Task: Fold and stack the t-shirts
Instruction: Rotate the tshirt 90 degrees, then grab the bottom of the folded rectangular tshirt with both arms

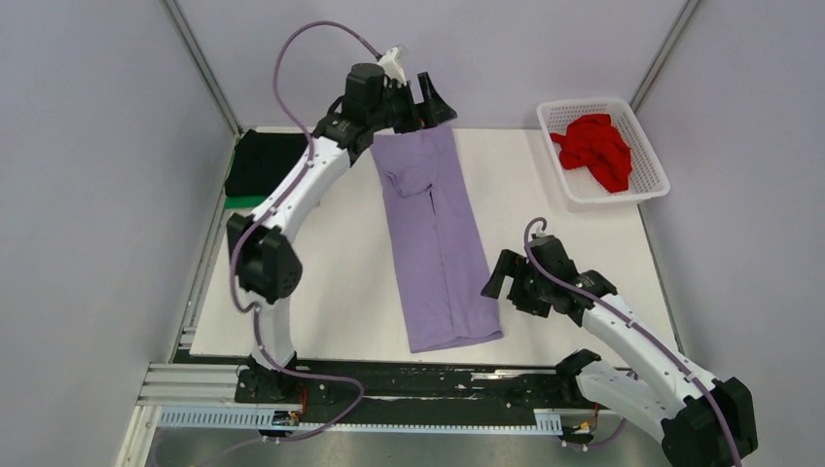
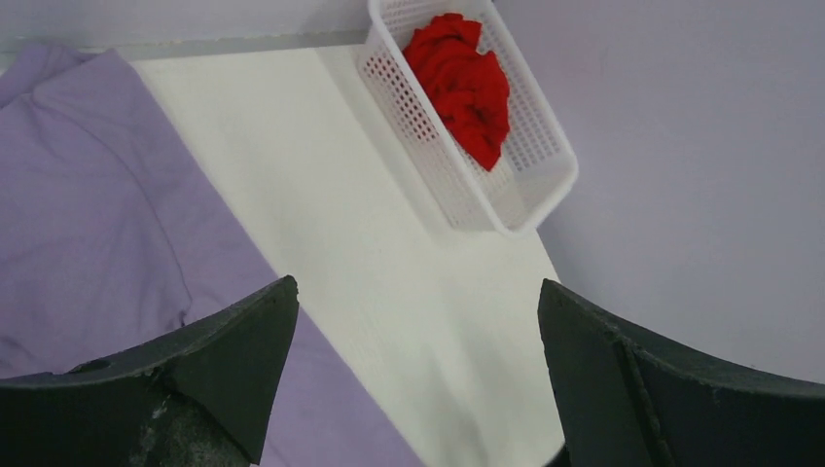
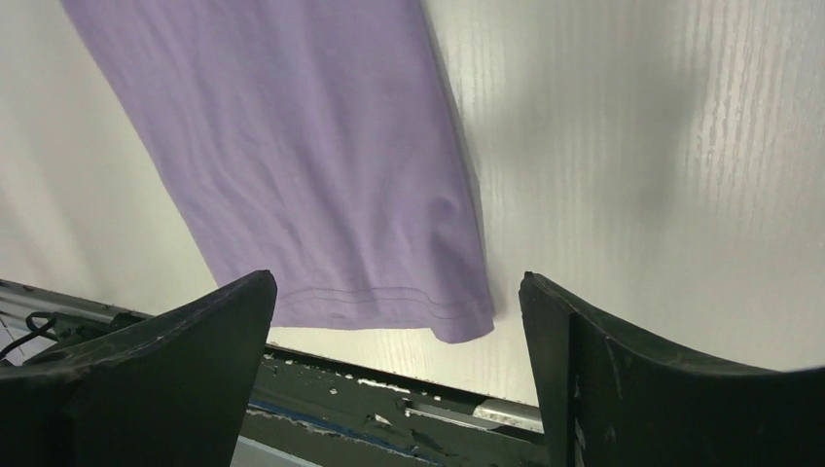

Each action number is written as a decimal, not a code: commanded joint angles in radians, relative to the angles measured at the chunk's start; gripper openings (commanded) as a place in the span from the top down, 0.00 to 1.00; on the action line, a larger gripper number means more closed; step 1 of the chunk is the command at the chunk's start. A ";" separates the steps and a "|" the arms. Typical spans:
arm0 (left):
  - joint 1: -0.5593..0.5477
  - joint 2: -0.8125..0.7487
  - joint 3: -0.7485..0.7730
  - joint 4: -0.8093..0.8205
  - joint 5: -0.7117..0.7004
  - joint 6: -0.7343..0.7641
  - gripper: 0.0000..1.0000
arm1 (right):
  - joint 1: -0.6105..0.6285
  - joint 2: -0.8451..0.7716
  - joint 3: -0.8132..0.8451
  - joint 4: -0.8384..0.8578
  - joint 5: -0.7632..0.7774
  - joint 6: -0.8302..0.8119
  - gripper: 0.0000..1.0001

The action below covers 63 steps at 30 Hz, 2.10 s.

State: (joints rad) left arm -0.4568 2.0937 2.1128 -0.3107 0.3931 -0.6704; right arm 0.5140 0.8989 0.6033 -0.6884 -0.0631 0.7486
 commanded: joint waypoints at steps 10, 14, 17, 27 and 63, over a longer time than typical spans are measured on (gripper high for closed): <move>-0.268 -0.642 -0.919 -0.128 -0.260 0.029 0.00 | -0.033 0.063 -0.062 0.003 -0.181 -0.033 0.30; -0.386 -0.701 -1.048 -0.208 -0.279 -0.009 0.00 | -0.034 0.109 -0.069 0.007 -0.177 -0.025 0.37; -0.465 -0.726 -1.135 -0.247 -0.276 -0.063 0.00 | -0.034 0.143 -0.079 0.009 -0.188 -0.013 0.44; -0.620 -0.681 -1.285 -0.145 -0.192 -0.194 0.08 | -0.034 0.202 -0.134 0.041 -0.164 0.030 0.81; -0.749 -0.478 -1.175 -0.566 -0.493 -0.207 1.00 | 0.080 0.076 -0.238 0.087 -0.451 0.081 1.00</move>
State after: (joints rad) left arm -1.1870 1.6844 0.9985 -0.7086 -0.0067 -0.8661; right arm 0.5198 1.0142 0.3836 -0.6205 -0.3744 0.7895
